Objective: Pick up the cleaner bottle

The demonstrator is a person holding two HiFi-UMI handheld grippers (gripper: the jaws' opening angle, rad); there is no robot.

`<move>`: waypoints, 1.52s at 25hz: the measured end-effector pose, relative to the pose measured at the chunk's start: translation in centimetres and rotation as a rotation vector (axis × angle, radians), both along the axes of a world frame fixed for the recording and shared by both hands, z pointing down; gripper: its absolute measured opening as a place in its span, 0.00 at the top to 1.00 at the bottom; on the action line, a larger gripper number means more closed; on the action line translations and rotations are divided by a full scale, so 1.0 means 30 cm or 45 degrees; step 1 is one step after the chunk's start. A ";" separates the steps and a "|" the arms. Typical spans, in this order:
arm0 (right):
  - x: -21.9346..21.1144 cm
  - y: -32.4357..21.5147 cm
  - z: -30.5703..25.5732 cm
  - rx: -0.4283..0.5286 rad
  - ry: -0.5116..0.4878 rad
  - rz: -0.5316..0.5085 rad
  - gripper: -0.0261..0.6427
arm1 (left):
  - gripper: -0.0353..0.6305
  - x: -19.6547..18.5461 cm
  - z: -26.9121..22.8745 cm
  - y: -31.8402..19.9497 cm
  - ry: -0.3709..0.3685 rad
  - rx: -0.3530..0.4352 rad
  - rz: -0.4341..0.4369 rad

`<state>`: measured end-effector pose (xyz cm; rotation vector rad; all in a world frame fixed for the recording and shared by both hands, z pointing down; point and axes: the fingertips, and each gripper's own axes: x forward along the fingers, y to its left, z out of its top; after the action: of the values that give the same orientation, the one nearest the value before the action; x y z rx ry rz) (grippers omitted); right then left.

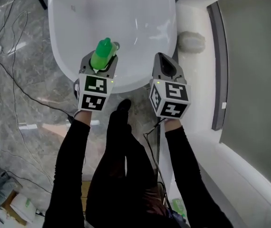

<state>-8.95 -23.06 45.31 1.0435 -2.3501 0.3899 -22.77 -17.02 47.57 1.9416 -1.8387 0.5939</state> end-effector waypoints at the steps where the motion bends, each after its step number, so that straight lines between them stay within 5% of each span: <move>1: -0.015 0.007 0.000 -0.002 0.002 -0.013 0.96 | 0.66 -0.012 -0.003 0.013 0.001 -0.001 -0.010; 18: -0.203 0.132 -0.027 -0.044 -0.031 -0.196 0.96 | 0.66 -0.142 -0.044 0.217 0.020 -0.049 -0.095; 38: -0.261 0.168 0.020 -0.090 -0.035 -0.302 0.96 | 0.66 -0.146 -0.027 0.192 0.048 -0.052 -0.115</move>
<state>-16.77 -18.03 45.92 0.7210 -2.4307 0.3954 -27.16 -11.27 46.77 1.8206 -1.8652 0.5580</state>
